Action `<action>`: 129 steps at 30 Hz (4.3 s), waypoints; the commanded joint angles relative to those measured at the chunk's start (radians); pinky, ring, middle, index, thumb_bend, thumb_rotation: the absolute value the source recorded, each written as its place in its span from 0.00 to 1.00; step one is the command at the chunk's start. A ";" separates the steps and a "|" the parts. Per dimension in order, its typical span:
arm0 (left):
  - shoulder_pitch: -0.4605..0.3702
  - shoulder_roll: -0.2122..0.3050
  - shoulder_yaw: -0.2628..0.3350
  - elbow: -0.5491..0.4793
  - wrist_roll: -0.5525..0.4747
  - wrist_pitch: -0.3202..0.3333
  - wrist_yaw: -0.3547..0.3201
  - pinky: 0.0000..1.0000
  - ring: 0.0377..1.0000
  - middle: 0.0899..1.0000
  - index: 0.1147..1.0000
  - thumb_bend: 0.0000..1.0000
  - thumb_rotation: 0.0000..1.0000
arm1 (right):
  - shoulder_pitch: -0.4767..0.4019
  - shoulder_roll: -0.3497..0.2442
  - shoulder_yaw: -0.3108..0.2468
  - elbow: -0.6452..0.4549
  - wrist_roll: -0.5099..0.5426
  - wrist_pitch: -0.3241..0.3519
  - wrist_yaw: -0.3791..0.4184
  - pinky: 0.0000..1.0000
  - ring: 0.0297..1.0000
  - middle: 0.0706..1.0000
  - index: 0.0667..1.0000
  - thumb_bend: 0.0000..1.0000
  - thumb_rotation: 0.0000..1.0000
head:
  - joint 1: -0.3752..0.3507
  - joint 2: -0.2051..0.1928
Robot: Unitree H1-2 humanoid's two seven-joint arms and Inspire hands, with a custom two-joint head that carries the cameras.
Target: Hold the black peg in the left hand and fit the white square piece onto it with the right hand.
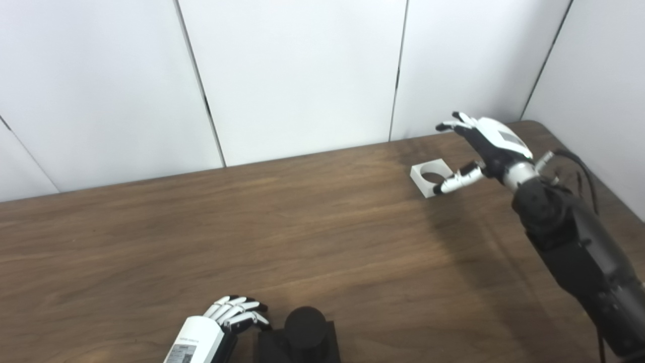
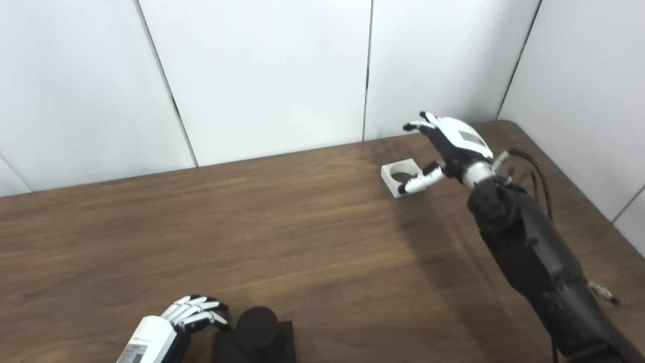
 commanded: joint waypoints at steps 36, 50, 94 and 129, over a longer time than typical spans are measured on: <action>0.045 0.039 0.043 0.040 0.028 0.030 -0.037 0.85 0.80 0.73 0.42 0.51 0.06 | -0.315 -0.114 0.209 0.257 -0.139 -0.011 0.272 1.00 1.00 0.97 0.85 0.91 0.22 | 0.001 0.018; 0.055 0.030 0.047 0.010 0.033 0.040 -0.049 0.84 0.80 0.73 0.42 0.51 0.05 | -0.382 -0.052 0.261 0.386 -0.169 -0.033 0.216 1.00 1.00 0.96 0.85 0.93 0.22 | 0.006 0.026; 0.048 0.023 0.057 0.011 0.043 0.041 -0.062 0.84 0.79 0.72 0.42 0.51 0.05 | -0.412 -0.096 0.245 0.271 -0.177 0.022 0.381 1.00 1.00 0.94 0.84 0.93 0.20 | 0.018 0.035; 0.046 0.026 0.069 0.015 0.040 0.038 -0.046 0.84 0.79 0.72 0.42 0.51 0.05 | -0.409 -0.101 0.319 0.275 -0.248 0.019 0.498 0.99 1.00 0.91 0.81 1.00 0.25 | 0.011 0.050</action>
